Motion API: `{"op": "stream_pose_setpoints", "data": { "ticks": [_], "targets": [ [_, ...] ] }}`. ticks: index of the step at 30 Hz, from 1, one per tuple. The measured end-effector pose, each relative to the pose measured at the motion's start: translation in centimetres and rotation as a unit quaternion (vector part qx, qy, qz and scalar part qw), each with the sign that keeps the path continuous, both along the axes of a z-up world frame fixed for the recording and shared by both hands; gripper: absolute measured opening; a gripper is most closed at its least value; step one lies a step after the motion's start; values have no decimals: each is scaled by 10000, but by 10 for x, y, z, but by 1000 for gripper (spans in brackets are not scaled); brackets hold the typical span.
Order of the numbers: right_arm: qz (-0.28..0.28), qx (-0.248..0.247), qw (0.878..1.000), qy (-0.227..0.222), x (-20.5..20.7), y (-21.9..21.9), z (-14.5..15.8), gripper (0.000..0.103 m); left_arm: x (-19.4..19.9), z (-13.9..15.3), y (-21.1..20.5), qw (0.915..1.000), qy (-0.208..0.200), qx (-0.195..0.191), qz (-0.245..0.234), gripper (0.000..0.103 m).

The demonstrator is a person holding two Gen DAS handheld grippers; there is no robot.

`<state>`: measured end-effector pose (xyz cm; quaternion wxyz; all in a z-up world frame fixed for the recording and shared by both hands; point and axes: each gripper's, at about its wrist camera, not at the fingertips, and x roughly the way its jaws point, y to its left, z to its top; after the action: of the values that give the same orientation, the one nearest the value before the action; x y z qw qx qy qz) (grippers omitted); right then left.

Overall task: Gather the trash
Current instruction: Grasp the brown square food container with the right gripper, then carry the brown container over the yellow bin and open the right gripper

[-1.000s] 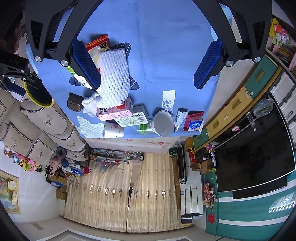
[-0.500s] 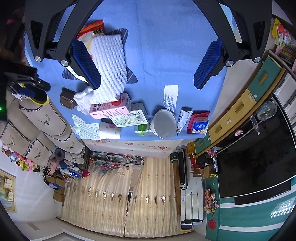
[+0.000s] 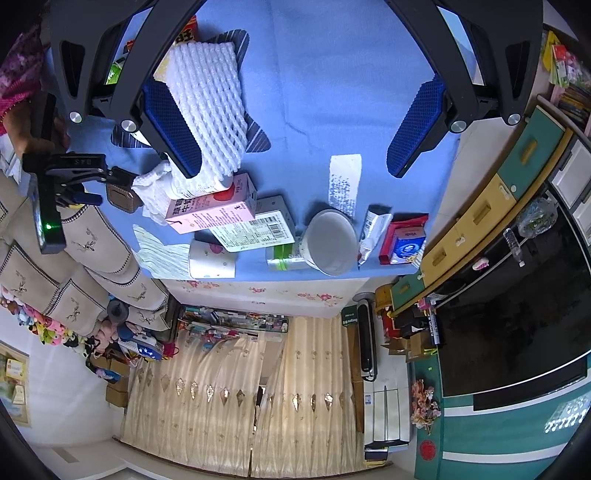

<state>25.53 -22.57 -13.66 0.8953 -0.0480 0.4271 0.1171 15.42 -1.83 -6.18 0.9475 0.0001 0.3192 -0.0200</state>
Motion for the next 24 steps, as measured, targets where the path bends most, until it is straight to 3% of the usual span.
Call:
{"op": "stream_pose_setpoints", "data": {
  "ticks": [5, 15, 20, 24],
  "targets": [
    [56, 164, 9998, 124, 10, -1, -6, 71, 6, -5, -11, 9999, 58, 12, -86, 99],
    [-147, 495, 9986, -129, -21, -17, 15, 68, 11, -8, -24, 9997, 106, 21, -233, 99],
    [-647, 551, 9960, -284, -46, -52, 33, 68, 10, -8, -30, 9994, 120, 16, -319, 99],
    [-1508, 516, 9868, -274, -58, -108, 34, 68, 11, -10, -36, 9991, 170, -34, -394, 99]
  ]
}}
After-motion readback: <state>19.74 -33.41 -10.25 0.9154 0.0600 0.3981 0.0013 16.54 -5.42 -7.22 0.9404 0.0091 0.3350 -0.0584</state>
